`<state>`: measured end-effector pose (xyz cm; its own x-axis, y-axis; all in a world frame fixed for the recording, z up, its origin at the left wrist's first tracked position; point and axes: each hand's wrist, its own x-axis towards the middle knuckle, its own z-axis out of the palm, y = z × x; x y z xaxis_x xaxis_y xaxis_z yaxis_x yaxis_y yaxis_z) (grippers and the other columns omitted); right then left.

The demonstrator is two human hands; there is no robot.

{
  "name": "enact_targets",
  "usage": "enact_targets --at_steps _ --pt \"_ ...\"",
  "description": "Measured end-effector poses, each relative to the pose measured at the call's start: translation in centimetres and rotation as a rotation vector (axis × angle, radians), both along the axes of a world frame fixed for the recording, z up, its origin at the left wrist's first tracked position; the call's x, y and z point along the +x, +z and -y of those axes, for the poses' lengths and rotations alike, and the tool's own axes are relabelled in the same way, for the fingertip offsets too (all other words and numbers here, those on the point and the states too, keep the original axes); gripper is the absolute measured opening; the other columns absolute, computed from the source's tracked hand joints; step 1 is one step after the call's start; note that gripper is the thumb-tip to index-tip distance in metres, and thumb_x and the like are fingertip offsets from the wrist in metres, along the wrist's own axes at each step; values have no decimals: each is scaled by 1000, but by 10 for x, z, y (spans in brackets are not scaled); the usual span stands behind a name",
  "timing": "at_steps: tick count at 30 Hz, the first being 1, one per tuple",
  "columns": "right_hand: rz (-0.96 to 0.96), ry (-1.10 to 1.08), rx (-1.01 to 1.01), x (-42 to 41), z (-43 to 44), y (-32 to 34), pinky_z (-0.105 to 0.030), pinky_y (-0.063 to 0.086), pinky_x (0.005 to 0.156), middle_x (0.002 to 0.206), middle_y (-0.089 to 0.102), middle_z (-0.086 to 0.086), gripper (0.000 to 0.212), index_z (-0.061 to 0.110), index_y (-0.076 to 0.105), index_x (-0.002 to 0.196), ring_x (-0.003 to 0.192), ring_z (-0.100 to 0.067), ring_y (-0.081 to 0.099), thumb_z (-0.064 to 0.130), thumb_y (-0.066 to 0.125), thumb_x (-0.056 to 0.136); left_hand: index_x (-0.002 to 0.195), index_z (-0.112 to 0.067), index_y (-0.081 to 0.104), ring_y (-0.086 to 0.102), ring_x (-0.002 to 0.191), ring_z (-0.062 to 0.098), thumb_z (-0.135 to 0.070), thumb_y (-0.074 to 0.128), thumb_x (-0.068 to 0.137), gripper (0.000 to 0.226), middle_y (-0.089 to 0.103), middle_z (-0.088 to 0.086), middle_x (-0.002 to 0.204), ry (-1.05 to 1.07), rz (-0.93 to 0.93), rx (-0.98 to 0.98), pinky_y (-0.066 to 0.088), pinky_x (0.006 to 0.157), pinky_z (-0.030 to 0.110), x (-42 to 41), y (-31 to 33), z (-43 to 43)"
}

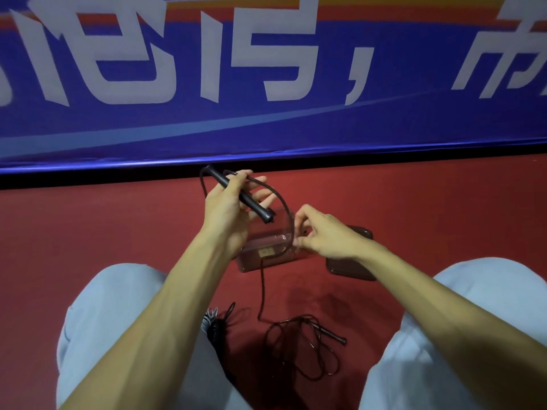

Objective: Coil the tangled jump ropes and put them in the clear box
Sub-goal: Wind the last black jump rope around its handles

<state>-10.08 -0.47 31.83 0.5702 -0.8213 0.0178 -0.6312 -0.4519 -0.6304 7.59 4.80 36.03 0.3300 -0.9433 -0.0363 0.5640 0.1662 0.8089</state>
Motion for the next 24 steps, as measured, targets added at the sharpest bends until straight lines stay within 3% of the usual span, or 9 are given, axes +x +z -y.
enact_targets --at_steps 4,5,8,10,12,14,18,22,24 --pt "177 182 197 6 -11 7 -33 47 82 104 64 -8 38 14 50 114 91 -14 59 -2 65 83 93 -5 60 70 71 22 -13 54 98 12 70 14 89 -3 -92 -3 59 62 31 0 3 -1" --pt "176 241 261 7 -14 9 -34 46 85 110 64 -14 40 12 56 115 94 -15 58 -9 60 81 93 -5 60 70 72 23 -13 54 98 12 69 14 89 6 -108 -1 59 62 31 1 3 0" --pt "139 352 467 5 -18 14 -39 47 97 120 65 -8 46 23 67 105 109 -19 61 -12 51 79 93 -4 57 68 81 28 -12 53 99 11 67 17 95 70 -193 17 59 60 32 4 2 2" --pt "188 323 551 5 -20 14 -41 50 95 111 68 -7 31 18 65 99 104 -18 63 -8 53 88 93 -4 56 68 82 29 -11 52 99 10 66 18 96 131 -275 18 59 58 31 9 2 3" --pt "290 214 497 7 -21 15 -42 54 86 94 71 -5 15 13 58 97 92 -20 67 -1 53 95 93 -4 55 68 81 27 -12 52 100 10 66 18 95 197 -331 17 59 57 31 14 1 6" --pt "403 70 396 8 -18 18 -41 57 76 83 69 -6 14 14 50 103 80 -22 69 1 49 97 94 -5 55 68 81 27 -12 54 99 9 66 18 96 244 -318 27 59 58 32 16 -1 9" --pt "651 -159 258 6 -11 30 -39 61 64 84 64 -11 33 14 42 124 71 -24 71 -4 43 97 107 -5 53 67 78 27 -12 50 100 10 64 12 96 146 -25 141 61 60 33 4 -12 10" --pt "902 -208 326 0 -7 45 -40 61 62 89 63 -15 31 10 49 123 71 -25 71 -7 40 98 111 -8 66 65 70 9 -6 54 96 19 69 0 85 -195 736 195 50 53 17 -14 -17 0" --pt "1012 -224 378 -3 -5 50 -40 61 62 90 63 -16 31 5 49 125 72 -25 72 -8 39 98 108 -11 67 62 60 2 -2 52 97 21 69 -10 69 -392 839 184 47 50 13 -22 -17 -6"
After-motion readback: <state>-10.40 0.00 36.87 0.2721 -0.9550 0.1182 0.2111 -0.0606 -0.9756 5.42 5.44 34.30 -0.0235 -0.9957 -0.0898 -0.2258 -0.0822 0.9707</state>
